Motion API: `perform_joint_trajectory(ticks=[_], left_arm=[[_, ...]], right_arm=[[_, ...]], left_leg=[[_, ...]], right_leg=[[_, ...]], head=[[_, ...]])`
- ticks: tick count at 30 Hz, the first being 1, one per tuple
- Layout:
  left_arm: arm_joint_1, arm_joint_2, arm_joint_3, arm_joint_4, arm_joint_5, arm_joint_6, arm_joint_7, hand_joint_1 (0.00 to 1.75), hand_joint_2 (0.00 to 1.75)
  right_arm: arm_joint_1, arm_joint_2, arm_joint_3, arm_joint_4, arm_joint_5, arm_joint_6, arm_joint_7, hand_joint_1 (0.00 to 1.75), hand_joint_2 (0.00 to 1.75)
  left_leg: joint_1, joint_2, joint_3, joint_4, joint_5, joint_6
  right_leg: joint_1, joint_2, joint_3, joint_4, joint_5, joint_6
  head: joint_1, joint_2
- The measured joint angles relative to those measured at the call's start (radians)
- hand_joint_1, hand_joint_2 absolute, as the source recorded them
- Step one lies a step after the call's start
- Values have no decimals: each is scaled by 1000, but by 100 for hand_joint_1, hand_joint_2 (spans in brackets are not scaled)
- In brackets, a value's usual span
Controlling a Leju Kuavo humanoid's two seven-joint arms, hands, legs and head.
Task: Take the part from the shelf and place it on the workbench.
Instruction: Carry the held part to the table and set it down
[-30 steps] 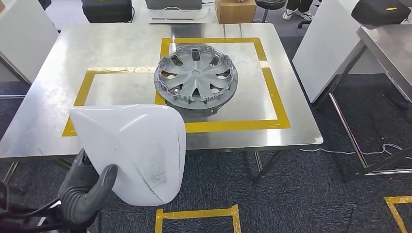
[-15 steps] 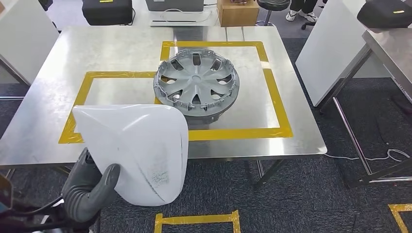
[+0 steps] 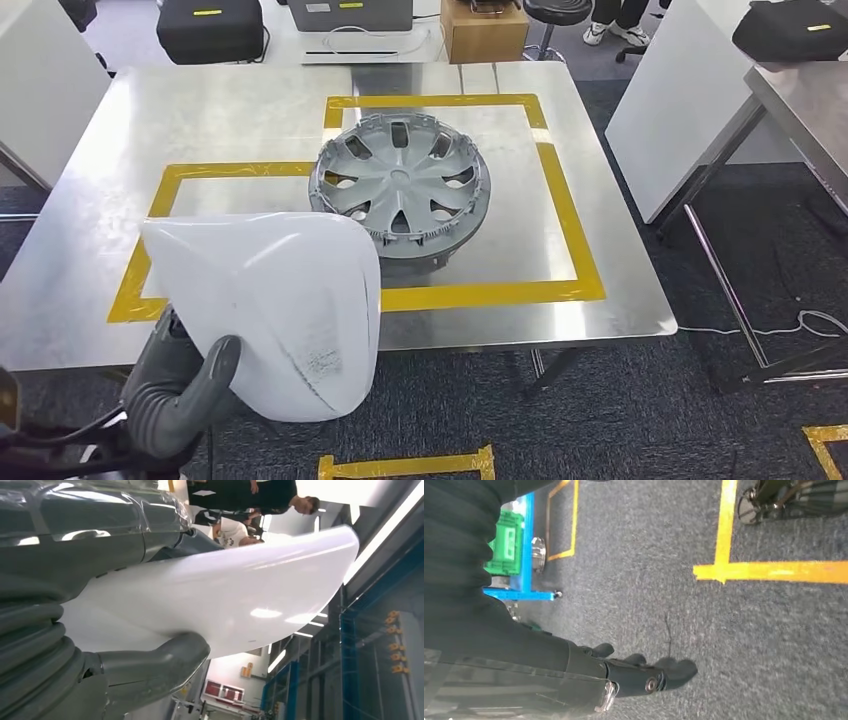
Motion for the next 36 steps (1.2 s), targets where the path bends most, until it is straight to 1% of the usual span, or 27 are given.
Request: perform_joint_trajectory(ticks=[1, 2, 3, 5, 6, 7, 8, 9, 10, 11, 12, 14, 16, 17, 18, 19, 20, 21, 22, 23, 24, 25, 26, 27, 29, 31, 36], left_arm=[[0, 0, 0, -1, 0, 0, 0, 175, 175], [1, 1, 0, -2, 0, 0, 0, 175, 175], [0, 1, 0, -3, 0, 0, 0, 175, 175], [0, 1, 0, -3, 0, 0, 0, 175, 175], [1, 1, 0, -3, 0, 0, 0, 175, 175], [1, 1, 0, -3, 0, 0, 0, 175, 175], [1, 1, 0, -3, 0, 0, 0, 175, 175], [1, 2, 0, -3, 0, 0, 0, 175, 175], [1, 2, 0, -3, 0, 0, 0, 175, 175], [0, 2, 0, -2, 0, 0, 0, 175, 175], [0, 2, 0, -2, 0, -1, 0, 175, 175], [-1, 2, 0, -2, 0, -1, 1, 175, 175], [0, 2, 0, -3, 0, -1, 1, 175, 175], [-1, 2, 0, -3, -1, -1, 1, 175, 175], [-2, 2, 0, -4, -1, -1, 1, 175, 175], [-1, 2, 0, -4, -2, -1, 2, 175, 175], [-2, 2, 0, -3, -2, -1, 2, 175, 175], [-1, 2, 0, -3, -2, 0, 3, 175, 175], [0, 2, 0, -2, -3, 0, 3, 175, 175], [0, 2, 0, -2, -3, 0, 3, 175, 175], [0, 2, 0, -2, -3, 0, 3, 175, 175], [0, 2, 0, -1, -3, 0, 3, 175, 175], [1, 2, -1, -1, -4, 0, 3, 175, 175], [0, 2, -1, -2, -4, 0, 4, 175, 175], [2, 2, -1, -3, -7, 0, 3, 175, 175], [5, 2, -1, -4, -10, 1, -1, 175, 175], [6, 2, -1, -5, -12, 3, -7, 175, 175]], right_arm=[[0, 1, 0, 0, 0, 0, -1, 0, 175], [0, 2, 0, 0, 0, 0, -1, 0, 175], [0, 2, 0, 0, 0, 0, -2, 0, 175], [-1, 2, 0, 0, 0, 0, -3, 0, 175], [0, 2, 0, 0, 0, 1, -3, 0, 175], [2, 3, 0, 0, 0, 1, -4, 0, 175], [3, 4, 0, 1, 0, 1, -4, 0, 175], [3, 4, 0, 1, 0, 1, -4, 0, 175], [4, 4, 0, 0, 0, 1, -4, 0, 175], [3, 4, 0, 0, 0, 1, -4, 0, 175], [3, 3, 0, 0, 0, 1, -4, 0, 175], [3, 1, 0, 0, 0, 1, -4, 0, 175], [3, 0, 0, -1, 0, 1, -4, 0, 175], [3, 0, 0, -1, 0, 1, -4, 0, 175], [3, 0, 0, 0, 0, 1, -4, 0, 175], [3, 0, 0, 0, 0, 1, -4, 0, 175], [2, 0, 0, 0, 0, 1, -4, 0, 175], [2, 0, 0, 0, 0, 1, -4, 0, 175], [3, 0, 0, 0, 0, 1, -4, 0, 175], [3, 0, 0, 0, 0, 1, -4, 0, 175], [3, 0, 0, 0, 0, 1, -4, 0, 175], [3, 0, 0, 0, 0, 1, -4, 0, 175], [2, 0, 0, 0, 0, 1, -4, 0, 175], [1, 0, 0, 0, 0, 0, -4, 0, 175], [-1, -1, 0, -1, 0, -1, -3, 0, 175], [0, 0, 0, -1, 0, -3, -2, 0, 175], [1, 2, 0, 0, 0, -4, -4, 0, 175]], left_leg=[[2, 0, 5, -3, -3, 4], [5, 1, 10, -5, -6, 9], [7, 3, 16, -7, -10, 12], [8, 7, 24, -7, -18, 16], [7, 8, 29, -7, -23, 16], [7, 8, 36, -7, -29, 16], [6, 7, 46, -7, -36, 15], [5, 7, 57, -7, -43, 14], [5, 7, 68, -8, -50, 12], [4, 5, 75, -10, -56, 9], [4, 3, 79, -11, -60, 5], [5, 0, 78, -15, -64, -6], [5, -1, 77, -14, -71, -16], [4, -1, 72, 1, -82, -19], [3, -2, 56, 36, -101, -22], [4, -2, 26, 93, -125, -24], [4, -2, -14, 158, -148, -26], [4, -2, -52, 213, -160, -29], [5, -2, -79, 241, -152, -30], [4, -1, -87, 231, -123, -31], [4, 0, -77, 185, -75, -30], [4, 1, -57, 129, -33, -27], [5, 2, -36, 77, 0, -27], [5, 2, -18, 38, 11, -26], [3, 1, -6, 16, 1, -19], [-1, 0, -3, 13, -5, -9], [-6, 1, -2, 12, -12, 0]], right_leg=[[0, -1, 0, 9, -8, 4], [-1, -1, -11, 37, -24, 10], [-3, -2, -34, 86, -47, 17], [-8, -2, -116, 227, -96, 29], [-10, -3, -153, 281, -105, 30], [-10, -3, -177, 304, -93, 30], [-10, -3, -182, 287, -59, 26], [-9, -2, -170, 236, -8, 20], [-6, -2, -150, 174, 39, 12], [-2, -2, -131, 119, 72, 3], [2, -2, -116, 79, 86, -7], [8, -3, -102, 47, 73, -22], [6, -5, -87, 19, 64, -29], [3, -6, -77, 6, 64, -30], [0, -6, -67, -4, 65, -31], [-1, -7, -58, -8, 63, -32], [-1, -7, -52, -9, 59, -34], [-1, -6, -46, -9, 53, -34], [0, -6, -39, -8, 47, -34], [1, -5, -31, -6, 39, -33], [1, -4, -20, -4, 30, -30], [0, -3, -10, -1, 19, -27], [2, -2, -3, 5, 9, -23], [4, 0, -2, 12, 3, -21], [7, 2, -5, 21, -3, -21], [5, 1, -4, 18, -3, -21], [1, 1, 2, 6, -7, -17]], head=[[1, 0], [2, 0], [3, 0], [6, 0], [6, 0], [7, 0], [7, 0], [8, 0], [8, 0], [7, 0], [7, 0], [9, 0], [10, 0], [9, 0], [7, 0], [4, 0], [1, 0], [-1, 0], [-2, 0], [-3, 0], [-3, 0], [-4, 0], [-5, 0], [-6, 0], [0, 0], [7, 0], [7, 0]])
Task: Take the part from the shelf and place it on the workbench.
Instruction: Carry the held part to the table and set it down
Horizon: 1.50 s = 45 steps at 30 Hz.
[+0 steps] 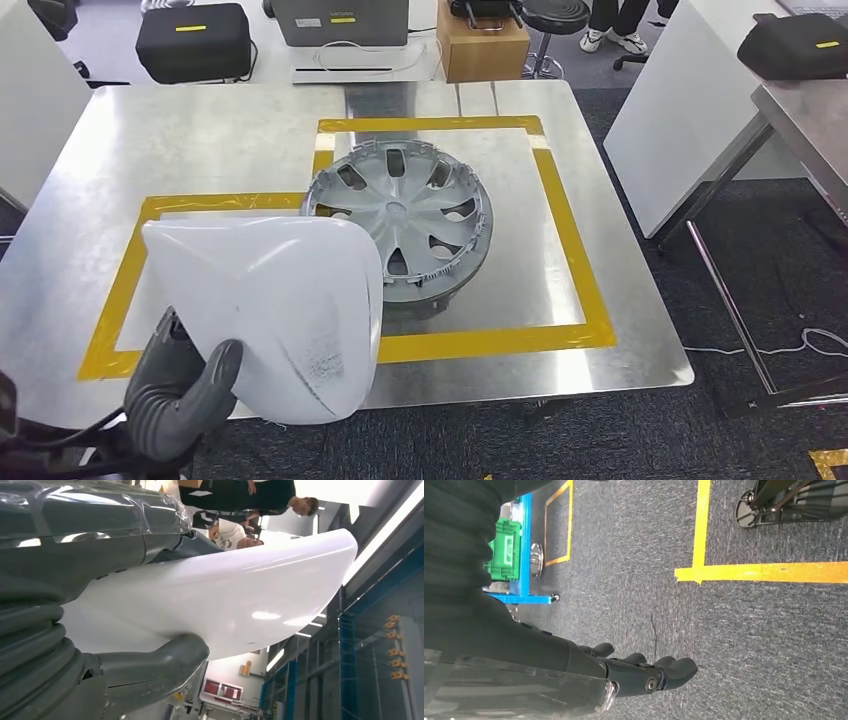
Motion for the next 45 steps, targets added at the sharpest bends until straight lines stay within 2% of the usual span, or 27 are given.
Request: perform_joint_trajectory(ticks=[7, 10, 12, 14, 16, 18, 20, 22, 24, 27, 30, 34, 39, 42, 45], left_arm=[[0, 0, 0, 0, -2, 0, -1, 175, 175], [0, 0, 0, 0, -11, 2, 0, 175, 175], [-1, 2, 1, -2, -78, 27, 37, 175, 175], [-6, 9, 8, -10, -272, 77, 160, 175, 175], [-19, 30, 22, -25, -577, 108, 359, 175, 175], [-32, 57, 41, -43, -835, 94, 535, 175, 175], [-43, 84, 65, -60, -983, 43, 668, 175, 175], [-51, 122, 106, -75, -1093, -47, 778, 175, 175], [-54, 179, 182, -81, -1181, -179, 836, 175, 175], [-58, 273, 315, -71, -1249, -355, 853, 175, 175], [-71, 357, 423, -42, -1246, -438, 853, 175, 175], [-127, 455, 508, 22, -1222, -525, 853, 175, 175], [-252, 521, 513, 129, -1200, -618, 853, 175, 175], [-351, 528, 482, 213, -1189, -665, 853, 175, 175], [-425, 528, 435, 298, -1170, -670, 853, 175, 175]], right_arm=[[0, 0, 0, 0, 0, 2, 0, 0, 175], [0, 1, 0, 0, 0, 3, 0, 0, 175], [0, 2, -1, 0, 0, 5, 0, 0, 175], [0, 3, -2, 0, 0, 7, 0, 0, 175], [1, 3, -3, 0, 0, 7, 1, 0, 175], [1, 3, -4, 0, 0, 7, 2, 0, 175], [1, 3, -4, 0, 0, 7, 2, 0, 175], [1, 3, -4, 0, 0, 8, 3, 0, 175], [3, 4, -4, 0, 0, 11, 5, 0, 175], [5, 5, -2, 0, 0, 15, 9, 0, 175], [6, 8, 1, 0, 0, 20, 11, 0, 175], [4, 11, 13, 0, 0, 34, 19, 0, 175], [-10, 14, 34, 0, 0, 49, 31, 0, 175], [-22, 16, 50, 0, 0, 58, 40, 0, 175], [-33, 18, 65, 0, 0, 64, 46, 0, 175]], left_leg=[[-1, -2, 3, 0, -1, 5], [-1, -3, 3, 0, 0, 7], [-1, -4, 3, 0, 0, 7], [-1, -4, 3, 0, 0, 7], [-1, -5, 3, 0, 1, 8], [0, -5, 4, 0, 1, 8], [0, -5, 4, -1, 1, 7], [0, -4, 4, -1, 2, 7], [1, -2, 4, -3, 2, 7], [0, -1, 6, -4, 2, 7], [0, 0, 6, -5, 2, 6], [0, -1, 7, -6, 2, 6], [0, -6, 7, -6, 3, 6], [0, -13, 7, -5, 3, 5], [0, -19, 7, -5, 4, 5]], right_leg=[[0, -1, 3, -6, 1, 2], [-1, -1, 4, -7, 2, 11], [-1, -1, 4, -7, 2, 16], [-1, -1, 4, -7, 2, 16], [-1, -2, 4, -7, 2, 17], [-1, -2, 4, -7, 3, 18], [0, -3, 5, -7, 2, 18], [0, -3, 6, -7, 2, 18], [0, -2, 6, -6, 2, 18], [0, -2, 6, -6, 2, 17], [0, -2, 5, -6, 1, 16], [0, -2, 5, -6, 0, 15], [0, -3, 4, -7, 0, 15], [0, -4, 4, -7, 1, 15], [-1, -6, 5, -7, 1, 15]], head=[[0, 0], [0, 0], [0, 0], [0, 0], [0, 0], [0, 0], [0, 0], [0, 0], [0, 0], [0, 0], [-1, 0], [-1, 0], [-1, 0], [-1, 0], [-1, 0]])
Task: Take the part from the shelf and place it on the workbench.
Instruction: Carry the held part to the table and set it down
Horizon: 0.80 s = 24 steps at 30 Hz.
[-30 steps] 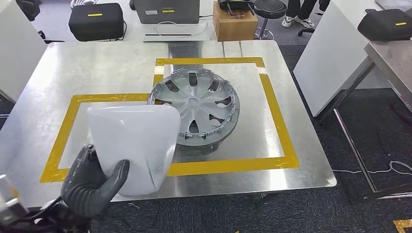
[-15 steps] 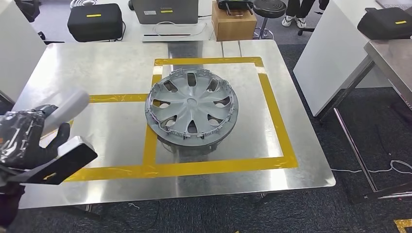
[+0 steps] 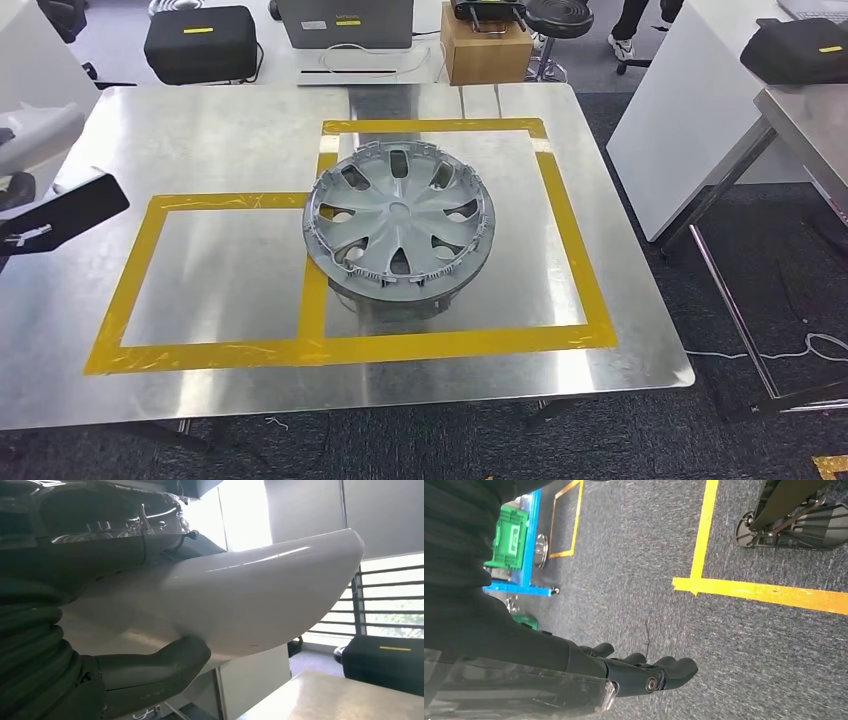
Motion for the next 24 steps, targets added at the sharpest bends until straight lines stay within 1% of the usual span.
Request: perform_joint_trajectory(ticks=[2, 6, 8, 12, 18, 21, 24], left_arm=[[-33, -3, -27, 48, 16, 14, 0, 175, 175], [-70, -13, -78, 128, 45, 54, -2, 175, 175], [-78, -23, -107, 166, 60, 96, -9, 175, 175], [-81, -56, -168, 251, 72, 192, -42, 175, 175], [-90, -91, -237, 344, 73, 217, -72, 175, 175], [-100, -128, -278, 393, 57, 251, -126, 175, 175], [-113, -189, -333, 462, 30, 316, -180, 175, 175]], right_arm=[[-4, 1, 8, 0, 0, 1, 3, 0, 175], [-7, 3, 20, 0, 0, 1, 6, 0, 175], [-7, 4, 28, 0, 0, 1, 8, 0, 175], [-8, 4, 39, 0, 0, 4, 14, 0, 175], [-9, 4, 57, 0, 0, 4, 20, 0, 175], [-12, 4, 66, 0, 0, 9, 24, 0, 175], [-19, 5, 78, 0, 0, 17, 27, 0, 175]], left_leg=[[0, -3, 0, 0, 0, 0], [0, -10, -1, 0, 0, 0], [0, -14, -2, 0, 0, 0], [0, -19, -3, 0, 0, 0], [0, -19, -3, 1, 1, 0], [0, -21, -3, 1, 1, 0], [0, -22, -3, 1, 1, 1]], right_leg=[[0, -2, 0, 0, 0, 0], [0, -6, 1, 0, 0, 0], [-1, -8, 1, -1, -1, 0], [-1, -12, 1, -1, -2, 0], [-2, -13, 2, -2, -2, 0], [-2, -14, 2, -3, -2, 0], [-2, -15, 3, -3, -2, 1]], head=[[0, 0], [0, 0], [0, 0], [0, 0], [0, 0], [0, 0], [0, 0]])
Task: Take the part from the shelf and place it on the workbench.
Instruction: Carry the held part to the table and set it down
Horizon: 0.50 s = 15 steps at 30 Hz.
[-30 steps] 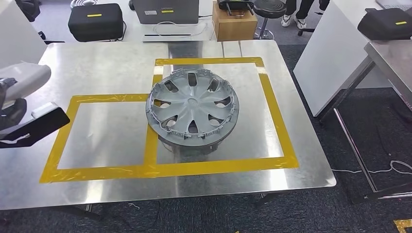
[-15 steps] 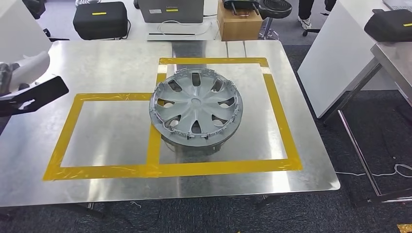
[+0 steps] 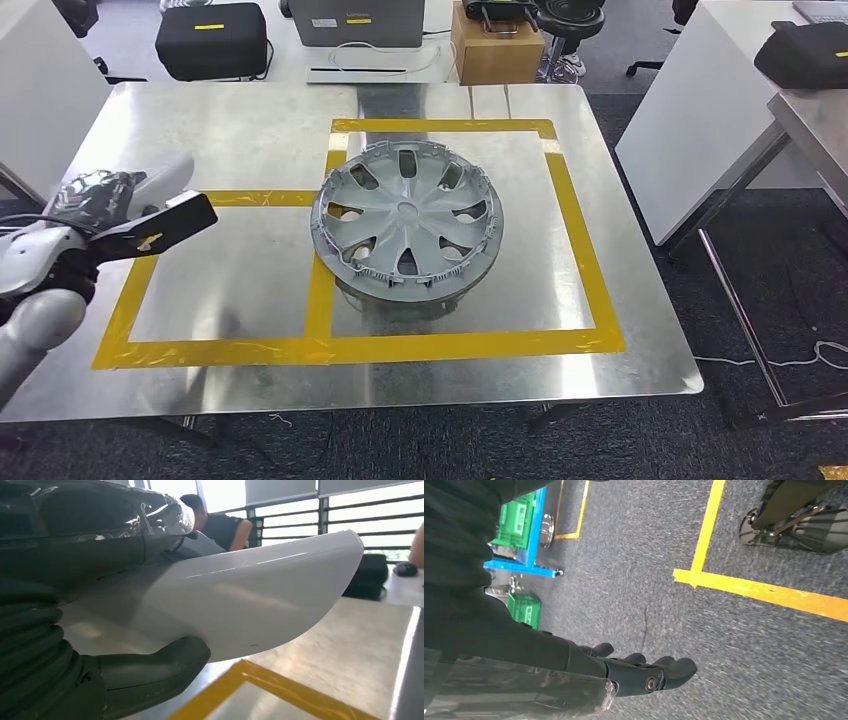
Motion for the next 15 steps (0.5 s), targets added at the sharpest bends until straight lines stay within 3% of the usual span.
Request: perform_joint_trajectory(ticks=[5, 15], left_arm=[[-14, -76, -67, 89, -9, 35, -17, 175, 175], [-39, -130, -134, 168, -10, 47, -19, 175, 175]], right_arm=[[-4, 1, 9, 0, 0, 2, 0, 0, 175], [-2, 0, 28, 0, 0, 2, 6, 0, 175]], left_leg=[[0, 0, 0, 0, 0, 0], [0, 7, 0, 0, 0, 0]], right_leg=[[0, 0, 1, 0, 0, 0], [0, 1, 0, 0, 0, 0]], head=[[0, 0], [0, 0]])
